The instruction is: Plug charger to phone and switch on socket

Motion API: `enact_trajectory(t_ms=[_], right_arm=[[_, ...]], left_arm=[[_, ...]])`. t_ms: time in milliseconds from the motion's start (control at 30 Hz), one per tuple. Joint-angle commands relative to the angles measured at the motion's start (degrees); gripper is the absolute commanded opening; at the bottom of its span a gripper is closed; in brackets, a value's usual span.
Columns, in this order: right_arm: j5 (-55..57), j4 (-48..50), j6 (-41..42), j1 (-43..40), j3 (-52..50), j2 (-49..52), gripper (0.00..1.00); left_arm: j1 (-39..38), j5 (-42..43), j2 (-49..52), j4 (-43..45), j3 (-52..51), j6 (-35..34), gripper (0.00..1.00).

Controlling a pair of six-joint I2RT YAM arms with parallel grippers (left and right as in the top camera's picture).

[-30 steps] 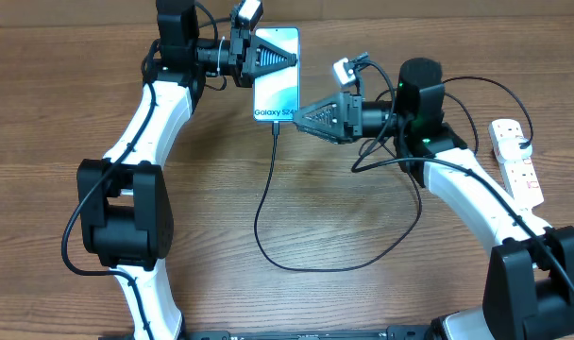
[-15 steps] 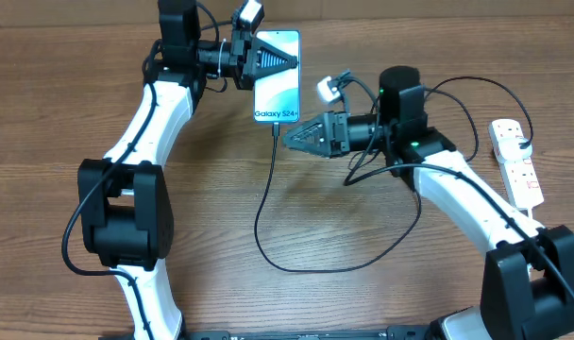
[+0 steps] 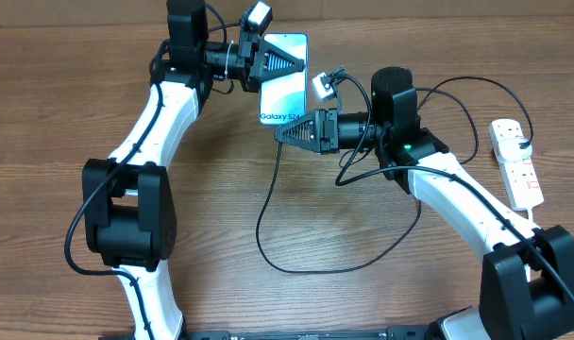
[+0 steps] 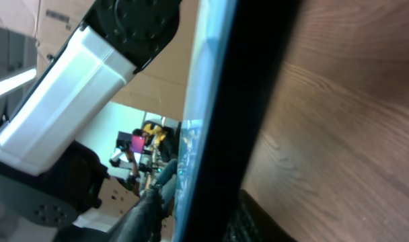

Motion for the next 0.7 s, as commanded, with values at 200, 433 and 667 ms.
enact_trajectory(t_ms=[200, 433, 667], right_arm=[[1.8, 0.4, 0.3, 0.0, 0.7, -0.2, 0.04], [5.0, 3.2, 2.3, -0.1, 0.7, -0.2, 0.04], [7.8, 4.3, 3.1, -0.1, 0.7, -0.2, 0.04]], left_arm=[[-0.3, 1.5, -1.1, 0.1, 0.4, 0.6, 0.04], [-0.3, 1.5, -1.1, 0.0, 0.4, 0.4, 0.04], [-0.3, 1.5, -1.1, 0.0, 0.4, -0.3, 0.04]])
